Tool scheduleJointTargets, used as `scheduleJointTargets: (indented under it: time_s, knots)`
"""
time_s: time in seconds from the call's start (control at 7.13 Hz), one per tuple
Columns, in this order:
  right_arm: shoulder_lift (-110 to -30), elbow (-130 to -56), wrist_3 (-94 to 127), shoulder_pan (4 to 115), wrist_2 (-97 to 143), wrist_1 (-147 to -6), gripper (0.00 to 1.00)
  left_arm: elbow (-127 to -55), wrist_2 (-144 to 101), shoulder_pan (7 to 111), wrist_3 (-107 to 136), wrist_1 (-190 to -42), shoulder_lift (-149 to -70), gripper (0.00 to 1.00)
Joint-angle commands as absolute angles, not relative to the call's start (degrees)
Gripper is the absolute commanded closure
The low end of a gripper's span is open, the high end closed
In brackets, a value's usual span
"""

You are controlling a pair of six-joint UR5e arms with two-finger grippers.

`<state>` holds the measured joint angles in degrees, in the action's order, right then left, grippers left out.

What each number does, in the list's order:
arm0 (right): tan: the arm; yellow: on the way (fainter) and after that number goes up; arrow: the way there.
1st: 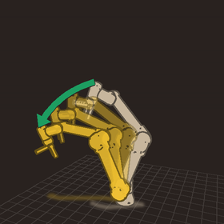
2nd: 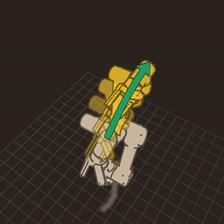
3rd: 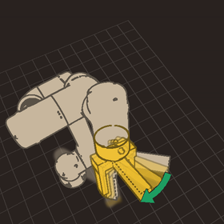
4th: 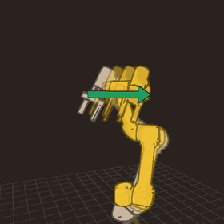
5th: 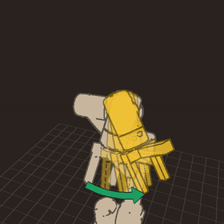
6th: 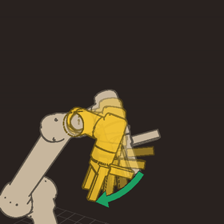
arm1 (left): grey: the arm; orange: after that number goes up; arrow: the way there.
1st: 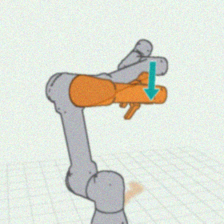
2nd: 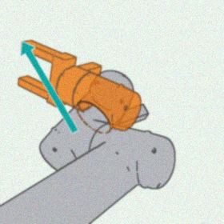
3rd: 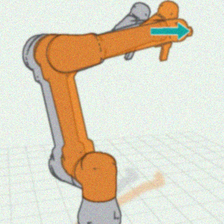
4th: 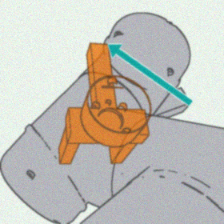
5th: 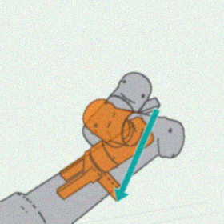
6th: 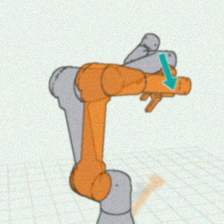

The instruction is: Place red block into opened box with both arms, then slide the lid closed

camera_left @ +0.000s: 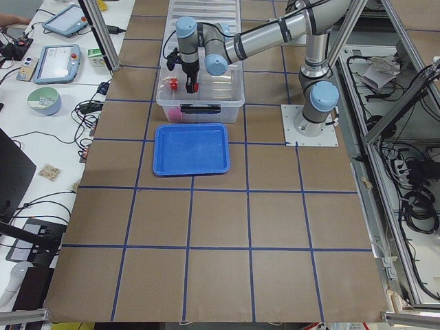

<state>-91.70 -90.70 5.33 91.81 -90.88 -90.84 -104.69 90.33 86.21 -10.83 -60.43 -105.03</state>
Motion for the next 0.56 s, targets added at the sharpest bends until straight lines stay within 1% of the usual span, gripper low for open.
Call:
scheduleJointTargets:
  time_s: [0.0,0.28,0.42]
  knots:
    - [-91.6,-90.6,5.3,91.5,-90.9,-91.1,0.0,-111.0,90.1,86.0,-10.7,-55.2,-105.0,0.95]
    - [-91.6,-90.5,-0.6,88.0,-91.0,-91.1,0.0,-111.5,90.1,86.0,-10.4,-55.5,-105.6,0.93]
    - [-91.6,-90.5,-6.9,84.9,-91.3,-91.0,0.0,-112.4,90.0,86.0,-9.9,-55.3,-105.8,0.79]
